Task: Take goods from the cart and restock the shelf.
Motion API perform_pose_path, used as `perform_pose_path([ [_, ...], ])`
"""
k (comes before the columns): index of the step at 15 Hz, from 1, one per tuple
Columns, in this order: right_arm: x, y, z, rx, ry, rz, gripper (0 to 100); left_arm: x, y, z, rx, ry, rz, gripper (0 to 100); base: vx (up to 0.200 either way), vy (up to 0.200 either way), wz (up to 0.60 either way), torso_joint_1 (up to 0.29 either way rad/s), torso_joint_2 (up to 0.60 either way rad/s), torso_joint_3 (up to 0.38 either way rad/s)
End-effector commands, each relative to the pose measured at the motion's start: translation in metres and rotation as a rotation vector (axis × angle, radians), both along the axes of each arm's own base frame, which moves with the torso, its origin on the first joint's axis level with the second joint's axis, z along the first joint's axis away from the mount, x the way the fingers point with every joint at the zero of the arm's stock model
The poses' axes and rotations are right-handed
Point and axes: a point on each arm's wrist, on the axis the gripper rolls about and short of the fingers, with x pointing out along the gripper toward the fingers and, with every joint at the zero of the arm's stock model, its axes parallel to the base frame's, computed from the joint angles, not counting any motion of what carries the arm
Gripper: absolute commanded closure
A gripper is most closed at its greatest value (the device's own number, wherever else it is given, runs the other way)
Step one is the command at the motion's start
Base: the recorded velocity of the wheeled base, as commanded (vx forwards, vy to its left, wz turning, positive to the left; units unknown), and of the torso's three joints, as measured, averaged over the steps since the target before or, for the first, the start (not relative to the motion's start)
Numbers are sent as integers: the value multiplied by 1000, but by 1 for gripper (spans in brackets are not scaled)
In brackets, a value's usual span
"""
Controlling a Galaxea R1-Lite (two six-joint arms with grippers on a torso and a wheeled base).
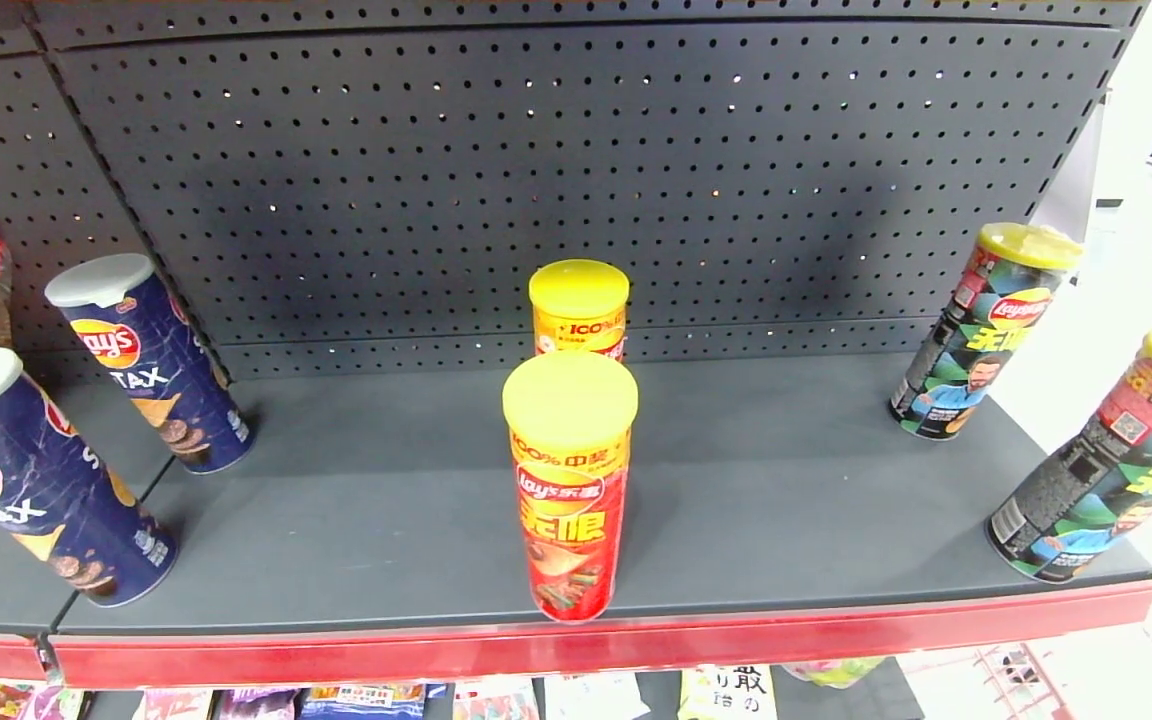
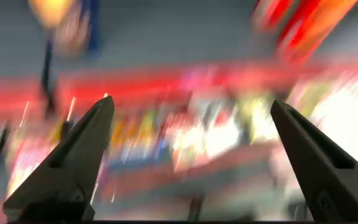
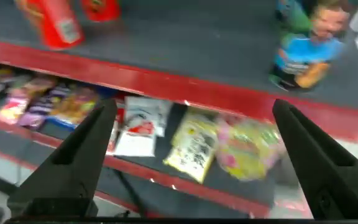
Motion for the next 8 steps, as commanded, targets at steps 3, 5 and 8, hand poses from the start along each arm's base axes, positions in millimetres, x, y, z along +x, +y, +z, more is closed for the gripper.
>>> perform_pose_path([
  [3,8,-2,-15,-32,69,-248,0,9,1,-13,68,100,222,0,0,0,0,0,0,0],
  [5,9,0,-14,-17,71,-378,0,12,1,-13,100,130,350,0,0,0,0,0,0,0],
  [8,6,1,-15,-8,26,-447,0,16,-5,-11,107,213,587,0,0,0,0,0,0,0],
])
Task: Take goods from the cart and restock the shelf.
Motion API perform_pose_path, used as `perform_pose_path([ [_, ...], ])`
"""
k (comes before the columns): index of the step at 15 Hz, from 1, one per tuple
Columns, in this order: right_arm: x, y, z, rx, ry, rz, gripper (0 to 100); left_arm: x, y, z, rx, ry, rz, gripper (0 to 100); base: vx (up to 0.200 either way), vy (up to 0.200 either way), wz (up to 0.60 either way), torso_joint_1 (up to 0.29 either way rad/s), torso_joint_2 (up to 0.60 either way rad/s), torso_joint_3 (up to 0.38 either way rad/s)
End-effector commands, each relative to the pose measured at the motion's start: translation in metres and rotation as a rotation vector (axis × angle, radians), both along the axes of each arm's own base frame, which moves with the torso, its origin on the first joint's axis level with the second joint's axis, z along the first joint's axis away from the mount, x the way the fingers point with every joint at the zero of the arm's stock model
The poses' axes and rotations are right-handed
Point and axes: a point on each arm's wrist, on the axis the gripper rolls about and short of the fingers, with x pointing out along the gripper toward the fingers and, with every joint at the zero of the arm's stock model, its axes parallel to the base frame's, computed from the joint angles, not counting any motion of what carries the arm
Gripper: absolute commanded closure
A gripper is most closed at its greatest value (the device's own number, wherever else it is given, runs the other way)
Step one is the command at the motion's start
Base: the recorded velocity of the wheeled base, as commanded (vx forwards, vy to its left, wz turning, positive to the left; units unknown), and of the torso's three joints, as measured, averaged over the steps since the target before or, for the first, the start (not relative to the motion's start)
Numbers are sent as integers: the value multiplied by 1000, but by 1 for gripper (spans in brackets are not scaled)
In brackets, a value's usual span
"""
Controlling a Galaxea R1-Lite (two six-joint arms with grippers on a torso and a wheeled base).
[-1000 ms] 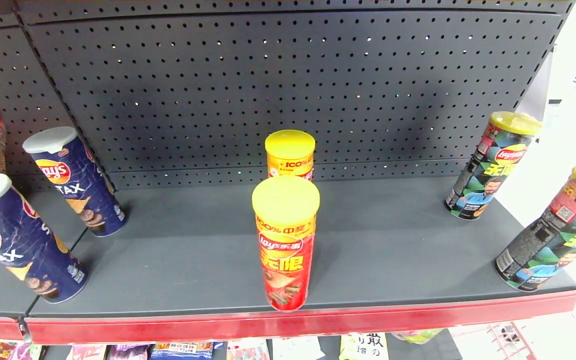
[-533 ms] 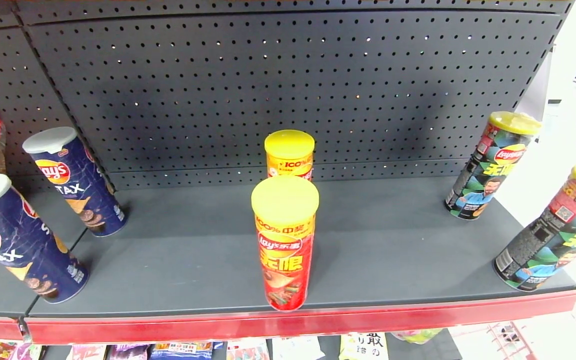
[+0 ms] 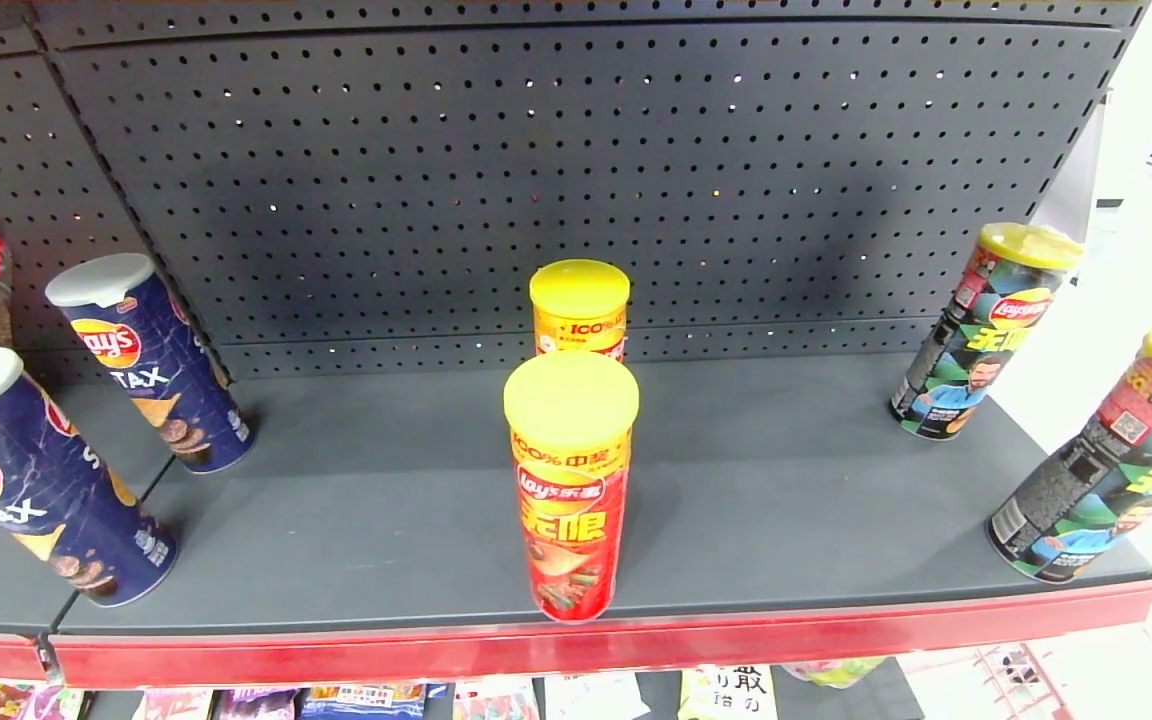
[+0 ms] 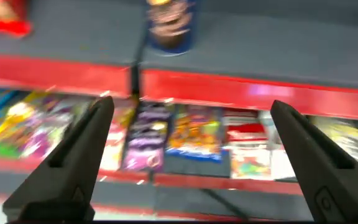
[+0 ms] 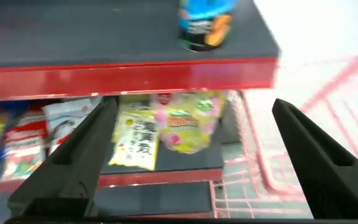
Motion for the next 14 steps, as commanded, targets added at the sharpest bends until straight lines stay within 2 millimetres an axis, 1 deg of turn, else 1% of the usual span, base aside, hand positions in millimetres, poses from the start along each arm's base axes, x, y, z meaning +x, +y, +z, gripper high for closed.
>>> perform_pose_path([
  [1,-2,0,-1,1,-24,-18,0,6,-4,2,6,79,169,0,0,0,0,0,0,0],
  [2,-2,0,-1,3,-24,-18,0,5,-5,1,7,70,177,0,0,0,0,0,0,0],
  [3,-2,0,-1,6,-24,-18,0,-5,-7,-3,-9,-47,16,0,0,0,0,0,0,0],
  [4,-2,0,-1,4,-24,-18,0,-7,-10,-6,1,-99,-138,0,0,0,0,0,0,0],
  [5,-2,0,-1,6,-24,-18,0,-2,-12,-9,2,-160,-189,0,0,0,0,0,0,0],
  [7,-2,0,-1,6,-24,-18,0,0,-12,-9,8,-195,-206,0,0,0,0,0,0,0],
  [8,-2,0,-1,6,-24,-18,0,2,-12,-12,17,-195,-206,0,0,0,0,0,0,0],
  [9,-2,0,-1,6,-24,-18,0,3,-12,-12,38,-207,-209,0,0,0,0,0,0,0],
  [10,-2,0,-1,6,-24,-18,0,4,-12,-17,89,-194,-204,0,0,0,0,0,0,0],
  [14,-2,0,-1,5,-24,-21,0,4,-12,-17,82,-194,-206,0,0,0,0,0,0,0],
])
